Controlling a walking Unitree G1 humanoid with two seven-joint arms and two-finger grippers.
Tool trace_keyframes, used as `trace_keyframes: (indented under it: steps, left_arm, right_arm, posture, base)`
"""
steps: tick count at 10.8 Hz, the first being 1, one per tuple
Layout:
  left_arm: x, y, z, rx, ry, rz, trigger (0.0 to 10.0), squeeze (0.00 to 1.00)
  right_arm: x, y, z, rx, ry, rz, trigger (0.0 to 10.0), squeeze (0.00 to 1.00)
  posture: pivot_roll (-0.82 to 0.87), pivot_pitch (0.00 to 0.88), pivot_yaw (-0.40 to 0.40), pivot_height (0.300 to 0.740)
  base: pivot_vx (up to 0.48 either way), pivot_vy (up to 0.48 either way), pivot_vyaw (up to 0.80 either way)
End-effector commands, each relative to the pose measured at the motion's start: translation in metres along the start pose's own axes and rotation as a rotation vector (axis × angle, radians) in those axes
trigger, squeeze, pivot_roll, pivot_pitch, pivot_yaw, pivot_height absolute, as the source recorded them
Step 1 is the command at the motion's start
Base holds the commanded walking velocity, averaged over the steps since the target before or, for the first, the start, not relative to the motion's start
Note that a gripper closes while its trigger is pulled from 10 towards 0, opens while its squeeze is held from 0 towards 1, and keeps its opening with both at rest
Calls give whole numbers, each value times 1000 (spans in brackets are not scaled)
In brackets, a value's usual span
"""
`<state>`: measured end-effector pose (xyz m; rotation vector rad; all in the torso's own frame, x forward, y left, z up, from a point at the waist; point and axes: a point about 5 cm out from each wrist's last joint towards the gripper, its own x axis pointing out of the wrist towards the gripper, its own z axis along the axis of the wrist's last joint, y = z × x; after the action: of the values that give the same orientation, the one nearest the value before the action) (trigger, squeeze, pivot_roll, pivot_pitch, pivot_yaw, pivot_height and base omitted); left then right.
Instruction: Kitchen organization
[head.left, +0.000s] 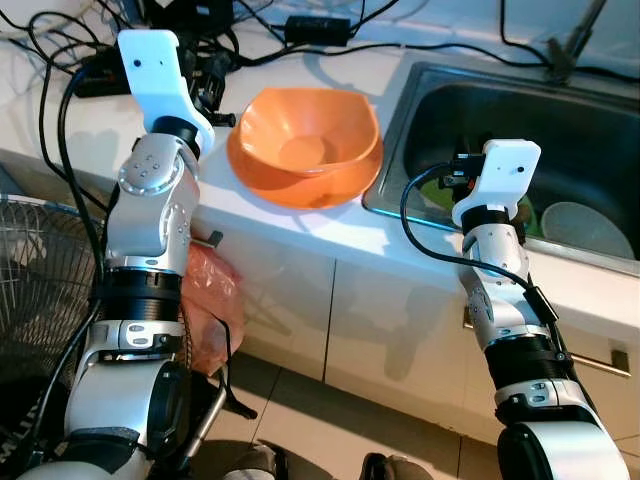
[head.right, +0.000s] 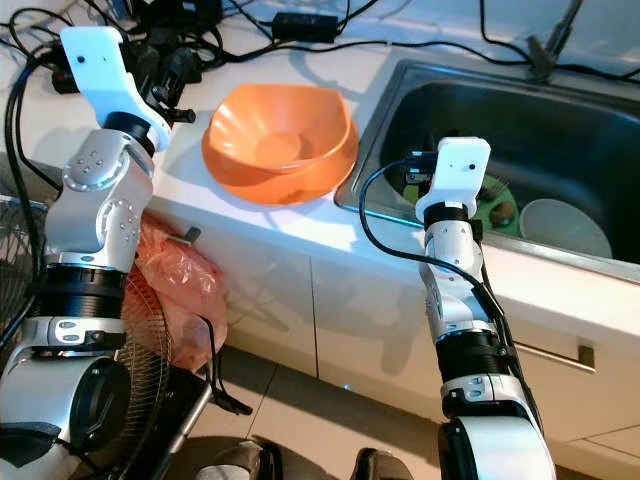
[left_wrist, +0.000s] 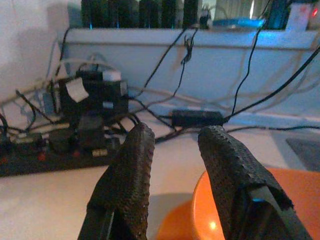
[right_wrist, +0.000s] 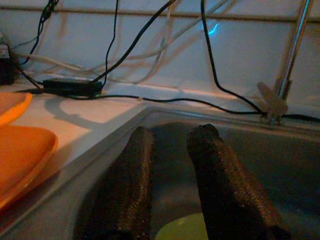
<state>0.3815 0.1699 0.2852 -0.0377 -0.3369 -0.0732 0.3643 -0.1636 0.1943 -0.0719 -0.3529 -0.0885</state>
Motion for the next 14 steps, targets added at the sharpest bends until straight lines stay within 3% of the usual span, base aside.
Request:
trace_keyframes:
  steps: [1,3,7,8,9,14]
  left_arm:
    - [-1,1,0,-3,17,-12,10000,0]
    - [-5,3,-10,-21,125,-88,10000,0]
    - [-12,14,12,-14,123,-145,10000,0]
    - [-12,21,12,-14,134,-129,10000,78]
    - [-15,24,4,-10,167,-105,10000,1000]
    - [-13,20,-2,-92,193,-110,10000,1000]
  right_arm:
    - [0,0,2,2,-9,-1,10000,0]
    - [-1,0,2,2,-10,1,10000,0]
    - [0,3,1,6,-7,8,10000,0]
    - [1,4,1,8,-7,9,10000,0]
    - [1,5,1,9,-6,10,10000,0]
    - [1,2,1,3,-5,3,10000,0]
  posture:
    - [33,137,41,740]
    - [34,132,45,740]
    - [48,126,46,740]
    - [54,129,45,740]
    - [54,132,45,740]
    - [43,143,43,740]
  base:
    - [0,0,0]
    - [0,0,0]
    - [0,0,0]
    - [0,0,0]
    - [0,0,0]
    - [0,0,0]
